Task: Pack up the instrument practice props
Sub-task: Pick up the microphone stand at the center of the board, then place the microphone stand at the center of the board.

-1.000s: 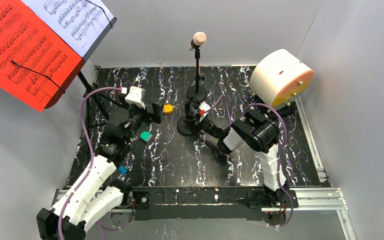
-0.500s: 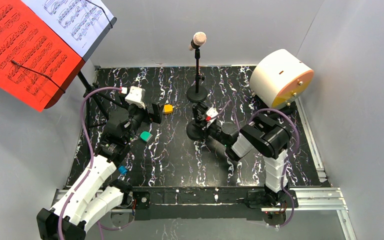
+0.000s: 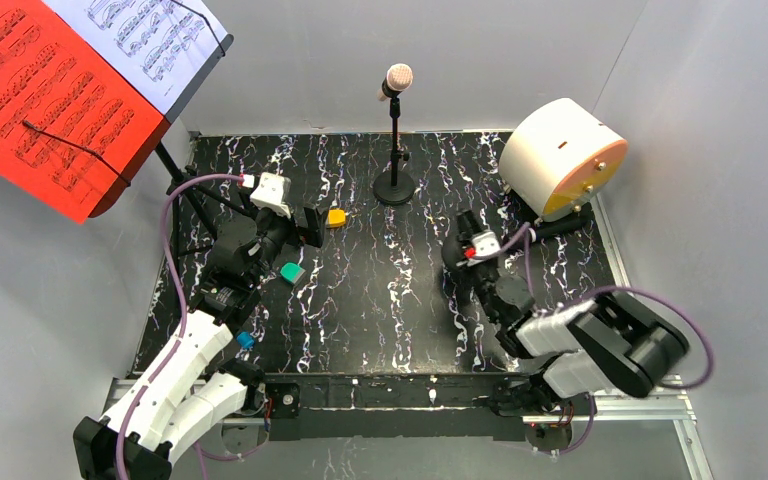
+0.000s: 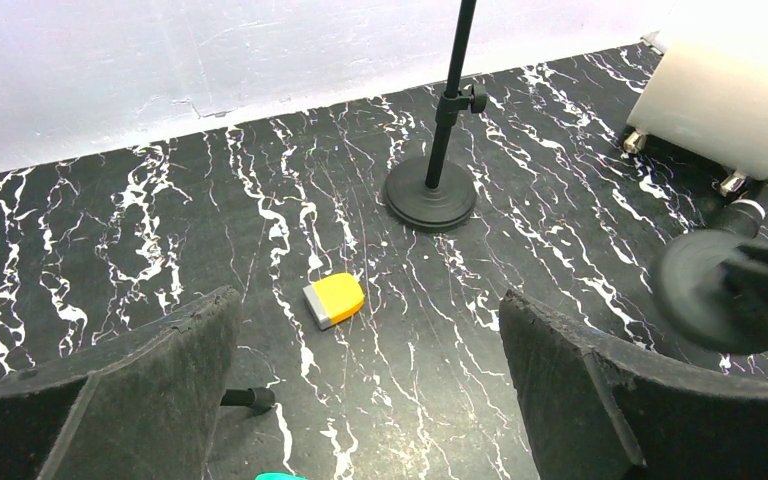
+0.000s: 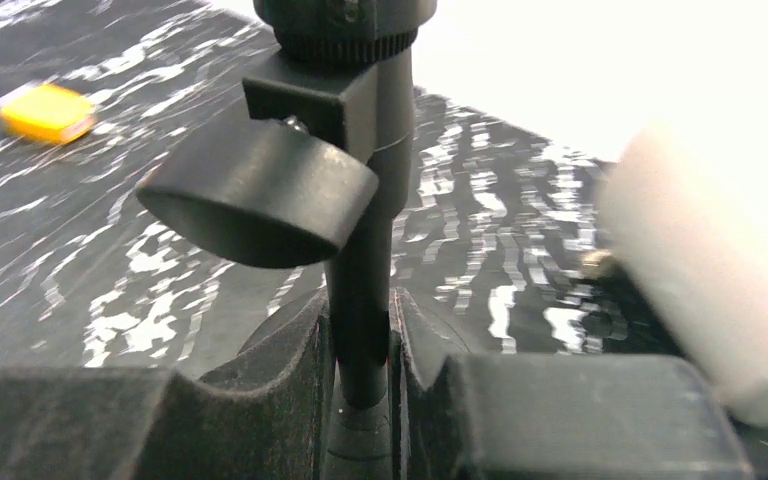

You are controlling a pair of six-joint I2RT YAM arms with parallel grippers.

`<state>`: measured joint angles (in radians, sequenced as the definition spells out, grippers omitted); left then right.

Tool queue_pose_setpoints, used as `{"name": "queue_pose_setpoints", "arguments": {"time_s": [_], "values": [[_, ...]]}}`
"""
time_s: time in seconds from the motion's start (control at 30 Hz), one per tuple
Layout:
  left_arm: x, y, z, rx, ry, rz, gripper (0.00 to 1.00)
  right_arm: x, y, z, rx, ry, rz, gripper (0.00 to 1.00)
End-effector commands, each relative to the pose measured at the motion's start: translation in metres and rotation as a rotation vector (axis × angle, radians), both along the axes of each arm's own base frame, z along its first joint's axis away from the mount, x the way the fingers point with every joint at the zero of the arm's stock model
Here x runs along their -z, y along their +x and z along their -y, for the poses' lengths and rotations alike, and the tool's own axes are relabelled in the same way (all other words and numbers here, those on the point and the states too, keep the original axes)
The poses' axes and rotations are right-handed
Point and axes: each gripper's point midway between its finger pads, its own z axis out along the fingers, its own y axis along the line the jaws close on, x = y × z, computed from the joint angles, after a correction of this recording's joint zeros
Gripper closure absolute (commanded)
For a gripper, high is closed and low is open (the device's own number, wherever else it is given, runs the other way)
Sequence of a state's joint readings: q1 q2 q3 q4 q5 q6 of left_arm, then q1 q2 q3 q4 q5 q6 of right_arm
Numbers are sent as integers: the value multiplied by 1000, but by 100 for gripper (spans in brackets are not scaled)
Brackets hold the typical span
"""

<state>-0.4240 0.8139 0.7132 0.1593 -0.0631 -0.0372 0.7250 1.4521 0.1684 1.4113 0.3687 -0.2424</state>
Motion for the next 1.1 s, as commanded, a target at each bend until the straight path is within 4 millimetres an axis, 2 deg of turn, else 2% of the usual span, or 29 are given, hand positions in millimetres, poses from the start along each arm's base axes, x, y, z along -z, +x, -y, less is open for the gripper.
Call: {"name": "queue_pose_setpoints", "arguments": {"time_s": [0.0, 0.27, 0.4, 0.53, 0.8, 0.93, 1.07], "values": [[-9, -3, 1, 12, -21, 32, 2, -112, -11, 81, 319, 273, 327, 99], [-11, -5, 3, 16, -21, 37, 2, -107, -35, 198, 708, 375, 298, 99], [-12, -7, 5, 22, -20, 41, 2, -102, -37, 236, 833, 378, 289, 99], [-13, -9, 6, 24, -18, 46, 2, -85, -44, 277, 1018, 365, 276, 99], [-13, -10, 7, 24, -13, 51, 2, -42, -54, 336, 1268, 507, 206, 99], [-14, -11, 6, 23, -14, 56, 2, -15, -54, 350, 1321, 545, 141, 99], [-15, -12, 6, 25, -15, 58, 2, -11, -50, 354, 1328, 551, 128, 99]]}}
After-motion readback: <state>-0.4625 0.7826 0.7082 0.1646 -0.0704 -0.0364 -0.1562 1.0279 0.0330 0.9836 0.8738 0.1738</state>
